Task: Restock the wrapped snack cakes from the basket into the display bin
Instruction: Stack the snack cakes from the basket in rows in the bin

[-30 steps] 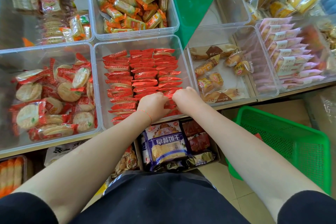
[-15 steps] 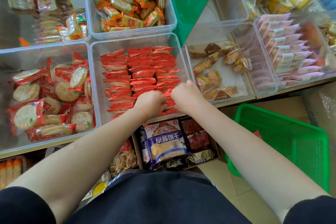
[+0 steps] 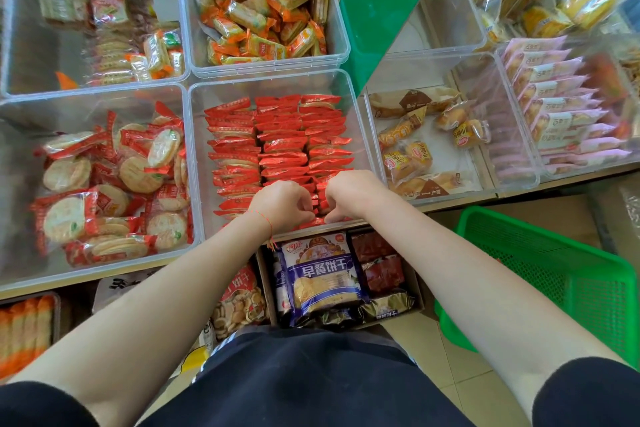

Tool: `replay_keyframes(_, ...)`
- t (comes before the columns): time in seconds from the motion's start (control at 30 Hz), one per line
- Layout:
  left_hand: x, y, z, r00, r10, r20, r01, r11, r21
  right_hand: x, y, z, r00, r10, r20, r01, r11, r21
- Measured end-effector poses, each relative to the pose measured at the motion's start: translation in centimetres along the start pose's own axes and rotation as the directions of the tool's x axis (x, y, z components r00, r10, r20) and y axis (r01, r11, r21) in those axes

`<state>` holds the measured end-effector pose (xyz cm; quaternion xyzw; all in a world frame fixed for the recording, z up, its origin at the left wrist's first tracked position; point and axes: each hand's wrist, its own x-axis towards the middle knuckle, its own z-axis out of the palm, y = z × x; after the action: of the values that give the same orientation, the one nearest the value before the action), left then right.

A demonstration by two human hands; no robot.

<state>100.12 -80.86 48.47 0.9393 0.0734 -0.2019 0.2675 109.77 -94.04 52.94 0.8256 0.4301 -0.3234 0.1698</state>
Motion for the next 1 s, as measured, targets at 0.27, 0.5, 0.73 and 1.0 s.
replay_keyframes(0.27,0.0,0.8,0.3,0.996,-0.009,-0.085,0.003,0.998,-0.064,-0.2,-0.6,0.9,0.998,-0.027,-0.057,0.025,0.999,-0.035)
replay_keyframes(0.5,0.6,2.5,0.6,0.998,0.047,-0.042,-0.045,0.998,0.032,-0.6,0.6,1.5,0.994,-0.046,-0.104,0.060,0.988,0.140)
replay_keyframes(0.73,0.8,2.9,0.7,0.997,-0.056,-0.061,0.055,0.998,-0.024,-0.8,1.0,1.5,0.993,-0.030,-0.110,0.020,0.996,-0.086)
replay_keyframes(1.0,1.6,3.0,-0.9,0.990,-0.046,0.133,0.034,0.995,0.093,-1.6,0.8,-0.1,0.997,0.059,-0.046,-0.067,0.976,-0.208)
